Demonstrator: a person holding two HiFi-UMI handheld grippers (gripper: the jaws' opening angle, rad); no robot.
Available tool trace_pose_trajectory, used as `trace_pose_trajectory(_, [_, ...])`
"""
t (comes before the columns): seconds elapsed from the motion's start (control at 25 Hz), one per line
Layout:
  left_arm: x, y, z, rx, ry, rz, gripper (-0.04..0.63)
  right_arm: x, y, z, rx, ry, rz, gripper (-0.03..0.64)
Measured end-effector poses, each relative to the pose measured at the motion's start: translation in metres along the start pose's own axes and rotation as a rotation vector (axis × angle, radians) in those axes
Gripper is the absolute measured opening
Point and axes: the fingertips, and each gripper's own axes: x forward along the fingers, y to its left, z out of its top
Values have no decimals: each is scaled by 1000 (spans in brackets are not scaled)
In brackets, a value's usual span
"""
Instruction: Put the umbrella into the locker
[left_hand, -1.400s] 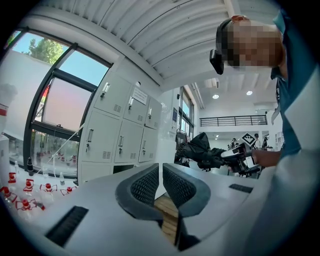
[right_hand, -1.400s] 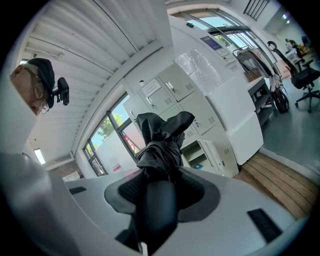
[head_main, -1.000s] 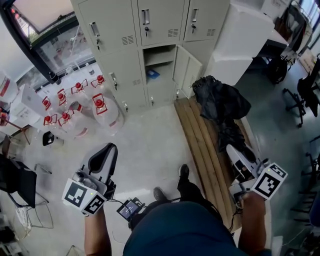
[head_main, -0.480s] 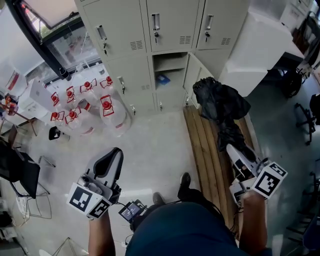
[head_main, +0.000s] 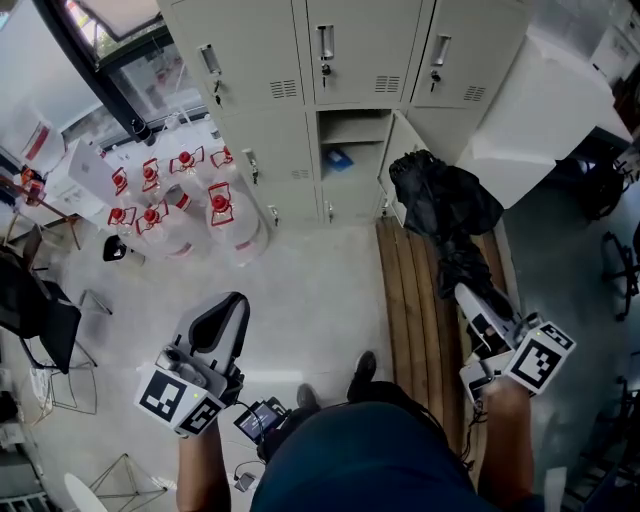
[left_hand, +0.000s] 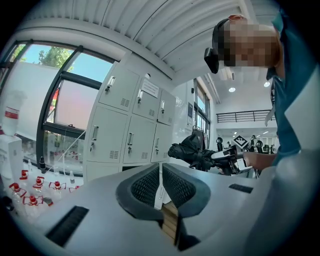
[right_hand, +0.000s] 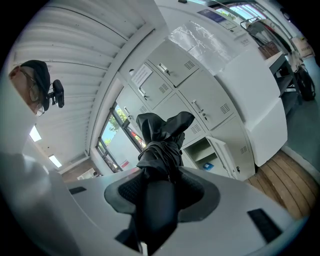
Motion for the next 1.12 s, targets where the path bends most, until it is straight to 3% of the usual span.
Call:
trace_pose_trajectory(0.64, [26, -23, 4, 18, -15, 101, 35, 21, -41, 30, 1, 59, 95, 183])
trace_pose_trajectory(0.88, [43, 0, 1, 6, -7, 61, 35, 24, -47, 26, 12, 47, 47, 183])
trace_pose_trajectory(1.12, [79, 27, 21, 33, -36, -64, 35, 31, -41, 34, 31, -33, -33, 183])
